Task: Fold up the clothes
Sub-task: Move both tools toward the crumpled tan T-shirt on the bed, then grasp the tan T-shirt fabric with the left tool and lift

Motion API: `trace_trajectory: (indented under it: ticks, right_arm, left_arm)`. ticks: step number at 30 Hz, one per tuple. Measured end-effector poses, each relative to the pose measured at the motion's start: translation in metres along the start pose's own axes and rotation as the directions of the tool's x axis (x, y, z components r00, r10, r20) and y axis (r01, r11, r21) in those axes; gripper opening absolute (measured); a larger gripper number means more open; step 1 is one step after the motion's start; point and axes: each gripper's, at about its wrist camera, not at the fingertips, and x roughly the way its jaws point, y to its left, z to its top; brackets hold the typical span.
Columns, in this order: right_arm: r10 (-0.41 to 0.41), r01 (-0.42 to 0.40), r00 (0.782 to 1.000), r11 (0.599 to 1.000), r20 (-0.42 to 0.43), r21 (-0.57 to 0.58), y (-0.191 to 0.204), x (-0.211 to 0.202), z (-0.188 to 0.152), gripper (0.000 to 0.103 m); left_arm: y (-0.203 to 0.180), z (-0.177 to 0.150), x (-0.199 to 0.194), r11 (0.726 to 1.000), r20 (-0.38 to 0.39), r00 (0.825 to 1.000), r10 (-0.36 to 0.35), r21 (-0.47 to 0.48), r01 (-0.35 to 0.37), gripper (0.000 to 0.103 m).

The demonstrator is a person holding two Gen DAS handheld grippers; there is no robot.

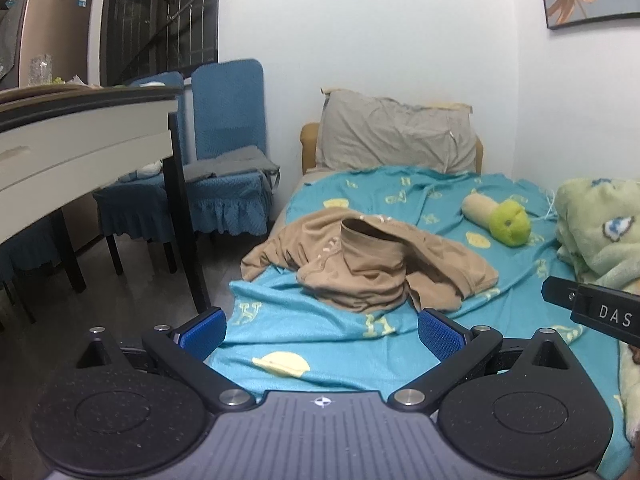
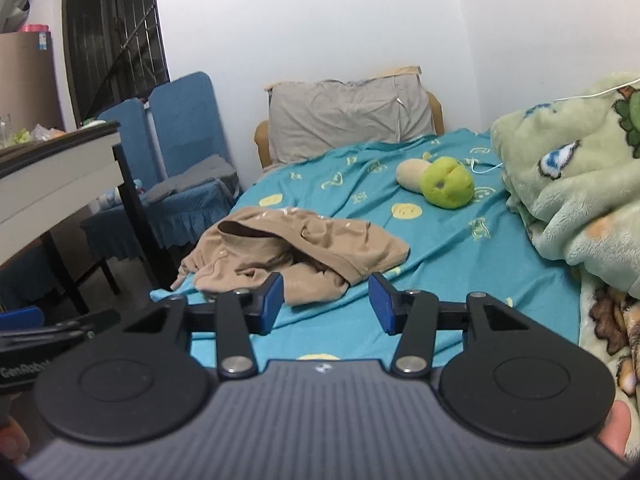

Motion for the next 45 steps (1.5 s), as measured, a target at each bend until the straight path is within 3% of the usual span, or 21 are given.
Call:
trace_trajectory:
  ticks: [19,23,27,30,33,37,41,45]
  right_arm:
    - [-0.023,0.021,0.99,1.0,-0.137,-0.02,0.0,0.018,0.007,0.052]
    - [0.008,-0.006,0.987,1.0,-0.159,0.016,-0.011,0.029,0.015,0.051]
    - [0.04,-0.031,0.983,0.998,-0.179,0.053,-0.022,0.039,0.024,0.053]
    - [0.065,-0.05,0.979,0.995,-0.194,0.08,-0.031,0.047,0.031,0.062]
    - [0.09,-0.068,0.974,0.992,-0.208,0.108,-0.04,0.055,0.037,0.087]
    - [0.114,-0.078,0.971,0.982,-0.208,0.174,-0.051,0.064,0.042,0.088]
    - [0.093,-0.058,0.98,0.979,-0.178,0.198,-0.06,0.071,0.044,0.088]
    - [0.091,-0.041,0.977,0.967,-0.191,0.251,-0.074,0.094,0.041,0.088]
  left_arm:
    - [-0.01,-0.017,0.038,1.0,-0.162,0.987,-0.013,0.021,0.017,0.103]
    - [-0.009,-0.019,0.048,1.0,-0.198,0.98,-0.029,0.006,0.031,0.103]
    - [-0.013,-0.019,0.06,0.999,-0.222,0.975,-0.033,-0.005,0.033,0.103]
    - [-0.02,-0.018,0.074,0.999,-0.241,0.97,-0.039,0.003,0.041,0.103]
    - [-0.026,-0.01,0.096,0.996,-0.249,0.965,-0.088,0.001,0.091,0.103]
    - [-0.027,0.011,0.145,0.996,-0.267,0.959,-0.091,-0.029,0.086,0.103]
    - [-0.02,0.036,0.202,0.992,-0.229,0.969,-0.096,-0.102,0.074,0.102]
    - [-0.009,0.049,0.255,0.979,-0.219,0.971,-0.101,-0.194,0.058,0.094]
